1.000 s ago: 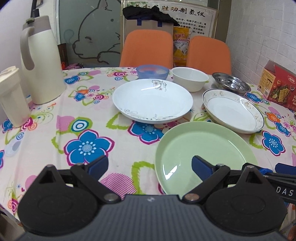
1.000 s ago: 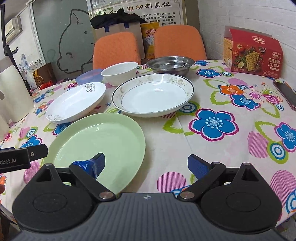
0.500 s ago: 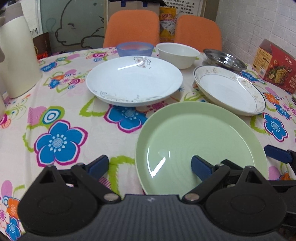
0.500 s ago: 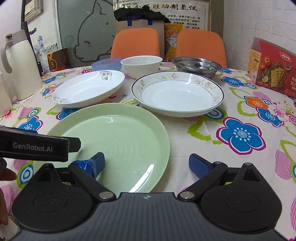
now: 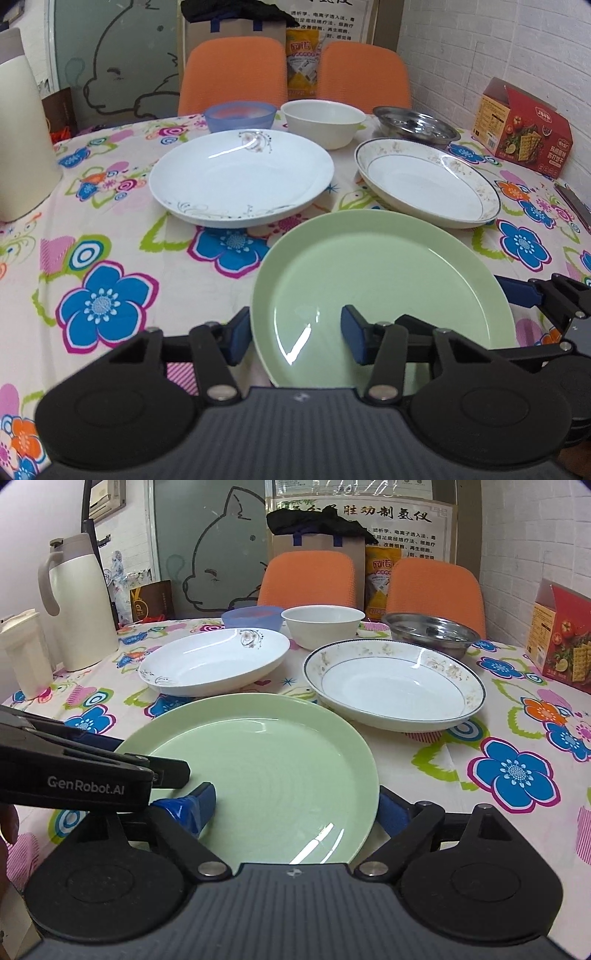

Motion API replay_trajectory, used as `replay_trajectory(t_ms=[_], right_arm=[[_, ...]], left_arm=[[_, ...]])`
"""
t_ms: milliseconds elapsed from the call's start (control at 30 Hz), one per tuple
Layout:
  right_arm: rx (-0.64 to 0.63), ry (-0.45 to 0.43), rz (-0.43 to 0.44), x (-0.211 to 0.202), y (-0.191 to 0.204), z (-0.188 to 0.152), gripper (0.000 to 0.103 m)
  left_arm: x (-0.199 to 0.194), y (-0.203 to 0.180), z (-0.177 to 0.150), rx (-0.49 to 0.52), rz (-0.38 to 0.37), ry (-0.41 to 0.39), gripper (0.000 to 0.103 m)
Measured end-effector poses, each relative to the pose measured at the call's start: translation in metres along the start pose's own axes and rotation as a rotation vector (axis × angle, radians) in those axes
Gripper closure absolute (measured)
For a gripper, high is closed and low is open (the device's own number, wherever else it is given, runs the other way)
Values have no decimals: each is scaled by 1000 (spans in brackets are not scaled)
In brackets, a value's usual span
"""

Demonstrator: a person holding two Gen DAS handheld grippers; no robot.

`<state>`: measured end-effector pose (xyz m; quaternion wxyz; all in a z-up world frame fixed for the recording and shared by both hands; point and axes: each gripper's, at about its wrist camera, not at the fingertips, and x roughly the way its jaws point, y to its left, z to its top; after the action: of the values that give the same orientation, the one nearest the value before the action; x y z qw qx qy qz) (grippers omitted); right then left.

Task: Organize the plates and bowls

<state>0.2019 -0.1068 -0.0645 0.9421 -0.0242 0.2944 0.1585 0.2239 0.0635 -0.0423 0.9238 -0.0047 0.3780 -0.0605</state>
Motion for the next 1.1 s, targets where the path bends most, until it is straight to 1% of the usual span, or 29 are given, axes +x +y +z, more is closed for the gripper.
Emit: replay_trajectory(t_ms=[33, 67, 133, 200, 333, 433, 533, 667, 800, 933, 1000, 1033, 1100], right_arm=[[4, -1, 0, -1, -1, 0, 30], [8, 3, 1, -2, -2, 1, 32], [32, 12, 16, -5, -3, 3, 34], [54, -2, 36, -13, 1, 6, 34], [-4, -25, 53, -17, 32, 10, 34], [-27, -34, 110, -13, 55, 12, 34], [-53, -23, 157, -5, 76, 14, 34], [-71, 1, 175, 0, 90, 13, 34], [-78, 19, 142, 4, 88, 12, 33], [-72, 48, 109, 9, 83, 11, 32], [-75, 37, 112, 10, 84, 8, 31], [-71, 35, 117, 10, 85, 7, 30], [-76, 33, 131, 10, 86, 7, 30]], left_arm=[[-1, 0, 1, -9, 6, 6, 63], [-1, 1, 3, -18, 13, 14, 66], [-6, 7, 3, -37, 20, 12, 66], [-15, 17, 4, -63, 19, 9, 66], [-35, 42, -3, -87, 83, -3, 66], [-48, 64, -10, -97, 145, -16, 66], [-52, 82, -18, -101, 171, -13, 66], [-46, 94, -23, -127, 155, 8, 66], [-33, 89, -21, -128, 120, 17, 66], [-28, 85, -23, -124, 129, 5, 66], [-28, 88, -23, -129, 124, -1, 66], [-28, 89, -23, -128, 125, -3, 60], [-27, 89, -23, -113, 125, -1, 42]])
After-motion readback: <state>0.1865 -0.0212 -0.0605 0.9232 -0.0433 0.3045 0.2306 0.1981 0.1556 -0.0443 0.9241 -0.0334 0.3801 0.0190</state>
